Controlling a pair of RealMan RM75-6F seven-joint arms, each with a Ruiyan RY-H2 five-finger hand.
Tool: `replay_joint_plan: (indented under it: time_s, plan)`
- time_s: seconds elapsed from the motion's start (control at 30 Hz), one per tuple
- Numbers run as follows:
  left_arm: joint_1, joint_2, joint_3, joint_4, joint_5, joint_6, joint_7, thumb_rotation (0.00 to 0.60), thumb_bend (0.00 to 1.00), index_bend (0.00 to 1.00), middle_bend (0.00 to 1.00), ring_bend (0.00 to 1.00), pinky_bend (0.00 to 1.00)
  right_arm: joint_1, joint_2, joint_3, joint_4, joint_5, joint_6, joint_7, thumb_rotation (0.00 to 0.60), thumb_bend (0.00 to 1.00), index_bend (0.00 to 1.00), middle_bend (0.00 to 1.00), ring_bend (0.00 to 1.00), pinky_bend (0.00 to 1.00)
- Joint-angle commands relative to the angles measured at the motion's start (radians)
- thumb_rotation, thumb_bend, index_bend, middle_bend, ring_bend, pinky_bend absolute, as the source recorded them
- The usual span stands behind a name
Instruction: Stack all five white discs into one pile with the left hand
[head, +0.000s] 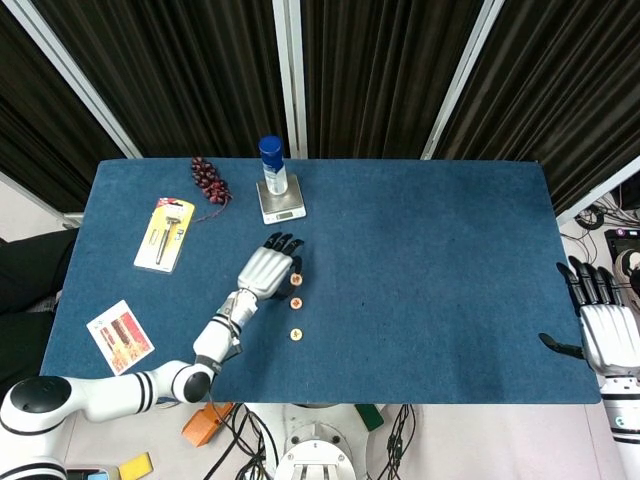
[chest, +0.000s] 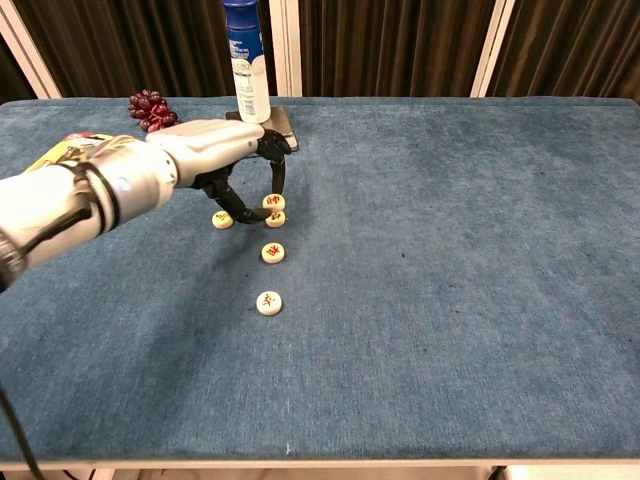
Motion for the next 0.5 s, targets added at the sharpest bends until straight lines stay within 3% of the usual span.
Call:
replay_joint_plan:
  time_s: [0.03,0.5]
  plan:
    - [-0.035,-0.029,-0.01,0.046,-0.062,-0.016,0.037,0.6,0.39,0.51,0.1,0.0,0.0,-0.001,0.0,0.001,0.001,0.002,0.0,0.001,0.6,0.13,0.0,0.0,0.0,0.0]
    - [-0.074,-0.05,0.019,0.093,-0.133,-0.004,0.057,0.6,0.37,0.48,0.09,0.0,0.0,-0.002,-0.002,0.002,0.0,0.008,-0.002,-0.002,0.6,0.13,0.0,0.0,0.0,0.0]
